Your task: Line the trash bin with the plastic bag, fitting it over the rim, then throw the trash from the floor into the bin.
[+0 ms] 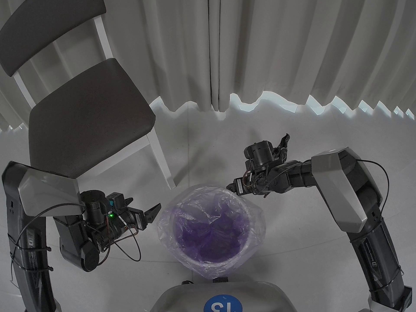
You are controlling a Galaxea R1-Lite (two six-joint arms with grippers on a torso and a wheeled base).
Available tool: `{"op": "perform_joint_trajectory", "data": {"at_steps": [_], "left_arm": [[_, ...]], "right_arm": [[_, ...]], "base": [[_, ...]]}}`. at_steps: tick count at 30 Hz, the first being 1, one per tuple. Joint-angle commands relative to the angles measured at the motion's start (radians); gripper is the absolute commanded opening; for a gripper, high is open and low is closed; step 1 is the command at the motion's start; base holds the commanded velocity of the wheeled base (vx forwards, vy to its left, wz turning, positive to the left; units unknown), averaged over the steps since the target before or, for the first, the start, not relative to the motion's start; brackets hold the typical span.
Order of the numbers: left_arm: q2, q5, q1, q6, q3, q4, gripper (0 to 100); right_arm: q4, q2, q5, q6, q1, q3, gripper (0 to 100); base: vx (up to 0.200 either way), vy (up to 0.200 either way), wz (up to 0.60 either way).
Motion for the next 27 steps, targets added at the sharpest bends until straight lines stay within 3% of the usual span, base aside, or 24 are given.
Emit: {"op": "perform_joint_trajectory", "data": {"at_steps": [1, 11, 18, 22, 27], "left_arm": [[0.071, -0.004, -0.006, -0.001, -0.023, -0.018, 100], [0.195, -0.004, -0.018, -0.009, -0.155, -0.018, 100], [0.307, -0.008, -0.017, -0.013, -0.222, -0.018, 100], [0.348, -0.062, -0.02, -0.027, -0.264, -0.018, 100], [0.347, -0.068, -0.017, -0.027, -0.359, 0.091, 100]], "right_arm": [[-0.006, 0.033, 0.0, 0.0, -0.002, -0.004, 100], [0.029, -0.157, 0.0, 0.013, -0.046, 0.034, 100], [0.002, -0.426, -0.001, -0.014, -0.083, 0.378, 100], [-0.071, -0.55, 0.0, -0.053, -0.088, 0.57, 100], [-0.114, -0.656, 0.0, -0.118, -0.088, 0.791, 100]], "base": [[0.0, 0.0, 0.0], [0.0, 0.0, 0.0], [0.0, 0.0, 0.0], [0.0, 0.0, 0.0], [0.0, 0.0, 0.0]]}}
